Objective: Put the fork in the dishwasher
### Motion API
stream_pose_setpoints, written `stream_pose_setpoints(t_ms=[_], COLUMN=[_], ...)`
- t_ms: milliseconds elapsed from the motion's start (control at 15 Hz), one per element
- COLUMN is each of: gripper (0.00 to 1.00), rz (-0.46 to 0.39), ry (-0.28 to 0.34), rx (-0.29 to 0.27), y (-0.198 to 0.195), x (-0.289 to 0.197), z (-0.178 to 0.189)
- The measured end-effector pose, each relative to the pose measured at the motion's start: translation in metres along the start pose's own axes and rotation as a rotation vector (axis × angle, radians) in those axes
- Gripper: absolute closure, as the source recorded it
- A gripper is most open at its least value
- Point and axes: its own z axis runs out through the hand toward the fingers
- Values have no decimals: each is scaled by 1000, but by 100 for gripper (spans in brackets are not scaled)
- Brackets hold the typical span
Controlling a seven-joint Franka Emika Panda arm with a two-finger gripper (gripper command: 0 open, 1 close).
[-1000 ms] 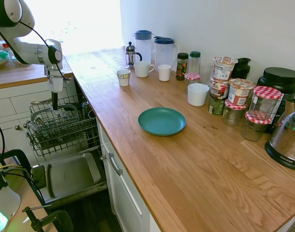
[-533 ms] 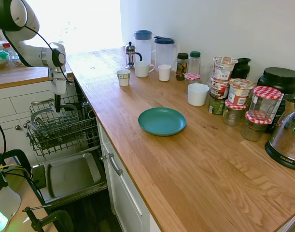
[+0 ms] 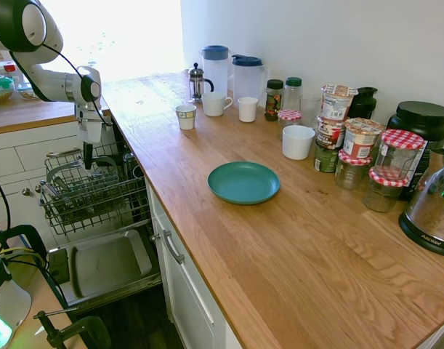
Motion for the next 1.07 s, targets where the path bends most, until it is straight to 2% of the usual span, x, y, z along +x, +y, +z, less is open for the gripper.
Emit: stream_pose_setpoints(t_ms=[400, 733, 1067], gripper=[0, 0, 0], rz=[2, 1, -23], ry=[3, 19, 50], rx=[2, 53, 109], y=[1, 23, 65], x=[3, 1, -27], z=[-6, -54, -103])
